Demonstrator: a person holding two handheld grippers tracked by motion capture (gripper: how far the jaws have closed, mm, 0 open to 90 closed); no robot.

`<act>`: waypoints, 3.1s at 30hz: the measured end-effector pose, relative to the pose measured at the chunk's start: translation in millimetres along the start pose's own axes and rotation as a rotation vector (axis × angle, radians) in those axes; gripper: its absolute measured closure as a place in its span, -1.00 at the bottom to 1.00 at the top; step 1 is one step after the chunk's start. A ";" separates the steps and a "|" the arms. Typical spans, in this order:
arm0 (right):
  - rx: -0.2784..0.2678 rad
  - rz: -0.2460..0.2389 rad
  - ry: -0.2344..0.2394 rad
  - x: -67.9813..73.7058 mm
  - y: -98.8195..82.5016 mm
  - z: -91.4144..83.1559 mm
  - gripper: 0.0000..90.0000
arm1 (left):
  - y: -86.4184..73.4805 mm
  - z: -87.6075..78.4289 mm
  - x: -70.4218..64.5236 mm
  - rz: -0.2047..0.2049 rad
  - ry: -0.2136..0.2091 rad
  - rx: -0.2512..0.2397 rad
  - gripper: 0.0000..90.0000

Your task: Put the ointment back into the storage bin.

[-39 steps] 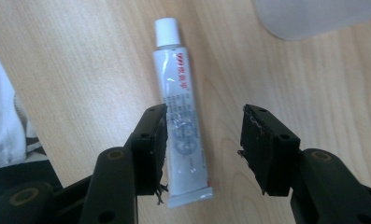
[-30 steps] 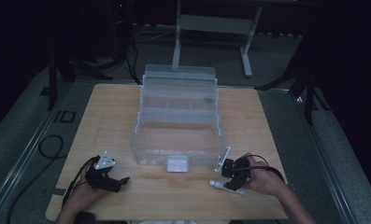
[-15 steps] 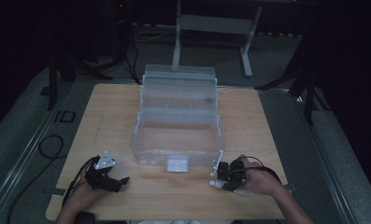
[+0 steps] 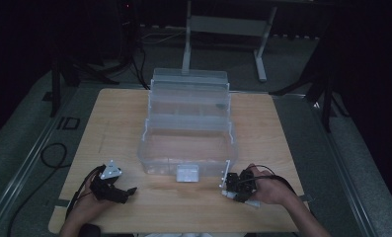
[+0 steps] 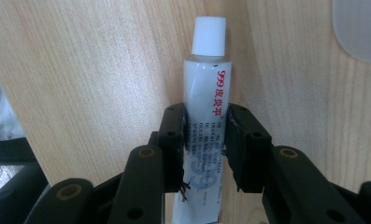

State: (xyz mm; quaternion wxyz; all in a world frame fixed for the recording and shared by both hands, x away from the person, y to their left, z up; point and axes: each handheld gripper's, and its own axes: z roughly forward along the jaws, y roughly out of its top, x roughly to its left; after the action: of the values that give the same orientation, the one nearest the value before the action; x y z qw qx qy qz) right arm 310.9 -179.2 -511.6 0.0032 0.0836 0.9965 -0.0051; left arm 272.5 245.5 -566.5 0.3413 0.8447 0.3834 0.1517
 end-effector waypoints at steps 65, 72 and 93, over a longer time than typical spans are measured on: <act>-0.011 -0.083 -0.066 -12.6 -1.9 -92.5 0.56 | 0.0 0.1 -0.1 -0.002 0.000 -0.001 -0.94; -0.019 -0.086 -0.077 -17.0 -0.4 -108.0 0.56 | 0.0 0.0 -0.1 -0.002 -0.001 -0.001 -0.94; -0.021 -0.107 -0.116 -31.6 19.9 -142.5 0.56 | 0.1 0.0 0.1 0.000 0.000 0.000 -0.94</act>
State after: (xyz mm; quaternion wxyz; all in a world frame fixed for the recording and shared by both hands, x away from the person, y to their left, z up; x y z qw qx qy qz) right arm 344.6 -163.3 -369.1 0.0617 0.0295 0.9977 0.0002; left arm 272.6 245.5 -566.4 0.3412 0.8448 0.3833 0.1518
